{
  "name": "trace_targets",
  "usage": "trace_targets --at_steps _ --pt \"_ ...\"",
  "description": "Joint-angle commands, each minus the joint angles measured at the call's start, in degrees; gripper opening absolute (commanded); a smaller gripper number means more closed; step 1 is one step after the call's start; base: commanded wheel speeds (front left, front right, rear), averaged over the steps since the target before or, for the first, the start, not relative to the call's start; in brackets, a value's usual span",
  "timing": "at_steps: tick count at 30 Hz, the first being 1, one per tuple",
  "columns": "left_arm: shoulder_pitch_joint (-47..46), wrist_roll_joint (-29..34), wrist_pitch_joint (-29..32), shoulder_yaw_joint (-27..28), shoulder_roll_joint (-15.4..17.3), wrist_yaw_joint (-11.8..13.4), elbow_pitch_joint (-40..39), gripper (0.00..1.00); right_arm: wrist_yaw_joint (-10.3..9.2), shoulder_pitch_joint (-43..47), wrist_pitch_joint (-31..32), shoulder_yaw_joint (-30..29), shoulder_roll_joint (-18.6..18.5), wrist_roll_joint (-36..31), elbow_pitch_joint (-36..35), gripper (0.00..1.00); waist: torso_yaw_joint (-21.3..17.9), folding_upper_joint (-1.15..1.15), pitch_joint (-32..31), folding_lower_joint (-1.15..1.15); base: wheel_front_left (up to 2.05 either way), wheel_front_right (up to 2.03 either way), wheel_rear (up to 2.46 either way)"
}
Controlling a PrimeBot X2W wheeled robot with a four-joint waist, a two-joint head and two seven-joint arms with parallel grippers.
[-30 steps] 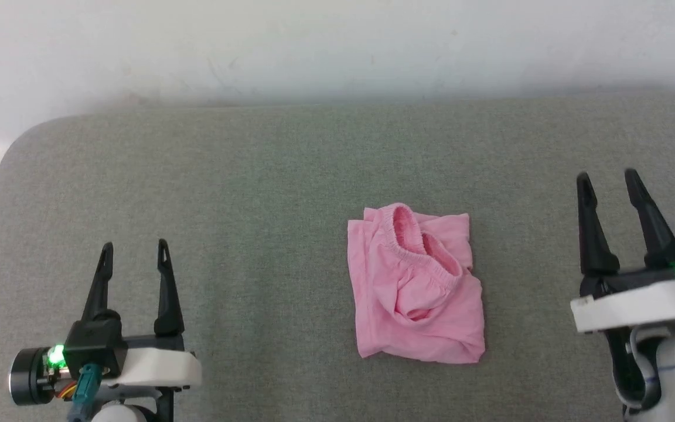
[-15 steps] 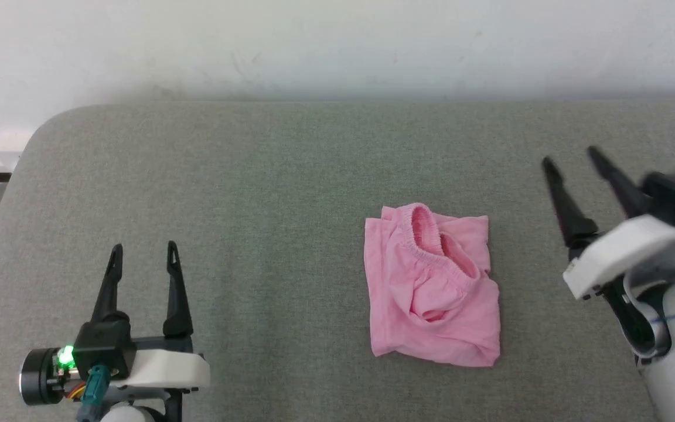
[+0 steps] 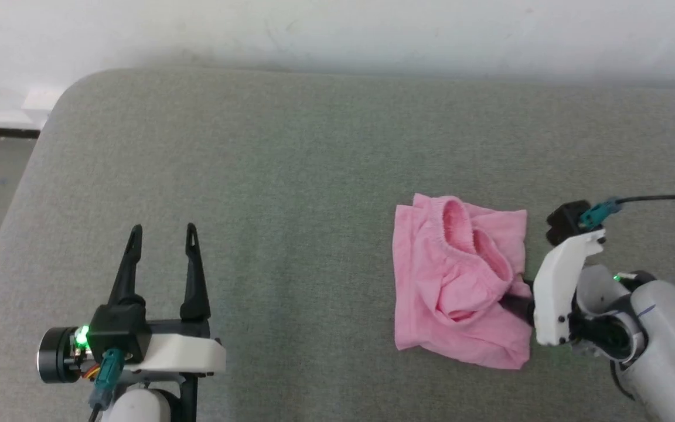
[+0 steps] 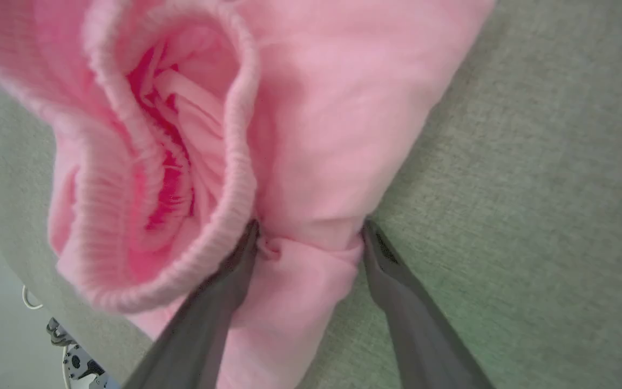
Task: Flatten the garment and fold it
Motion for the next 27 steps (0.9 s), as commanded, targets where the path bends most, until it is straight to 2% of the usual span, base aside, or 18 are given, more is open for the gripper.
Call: trace_targets --at_steps 1,7,8,9,14,18,24,27 --pt "-1.0 -0.1 -0.3 0.0 -0.3 -0.2 0.2 1.00 -0.04 -0.5 0.4 1.9 0.1 0.3 0.9 1.00 1.3 0.00 1.4 -0.01 0.00 0.00 0.00" --pt "-1.6 0.1 -0.3 0.0 -0.5 -0.3 0.4 1.00 -0.04 0.5 0.0 6.9 -0.4 1.5 3.4 1.00 1.9 0.00 2.0 -0.01 0.00 0.00 0.00" --pt "-1.6 0.1 -0.3 0.1 -0.6 -0.2 0.4 1.00 -0.04 0.5 -0.6 7.3 -0.6 1.8 3.8 0.37 1.8 0.00 1.9 -0.01 0.00 0.00 0.00" --pt "-1.5 0.1 -0.3 0.3 -0.6 -0.1 0.4 1.00 -0.04 0.5 -1.3 7.7 -0.8 1.9 4.1 0.00 1.6 0.00 1.8 -0.01 0.00 0.00 0.00" --pt "-0.5 0.2 -0.3 1.3 -0.4 0.1 0.3 1.00 -0.04 -1.5 -5.3 8.7 -2.4 3.5 2.8 0.00 -1.0 0.00 0.8 -0.01 0.00 0.00 0.00" --pt "0.4 0.2 -0.3 2.4 0.0 0.2 -0.4 1.00 -0.04 -3.9 -8.2 11.1 -5.1 3.7 -3.0 0.00 -4.7 0.00 0.3 -0.01 0.00 0.00 0.00" --pt "0.7 0.0 -0.3 4.4 0.2 0.8 -2.8 1.00 -0.04 -6.8 -9.0 13.6 -11.7 3.4 -13.2 0.00 -12.9 0.00 2.4 -0.01 0.00 0.00 0.00" --pt "0.3 0.4 -0.3 5.0 0.3 1.3 -4.7 1.00 -0.04 -8.1 -8.5 13.6 -15.2 2.4 -15.6 0.00 -17.0 0.00 4.7 -0.01 0.00 0.00 0.00"
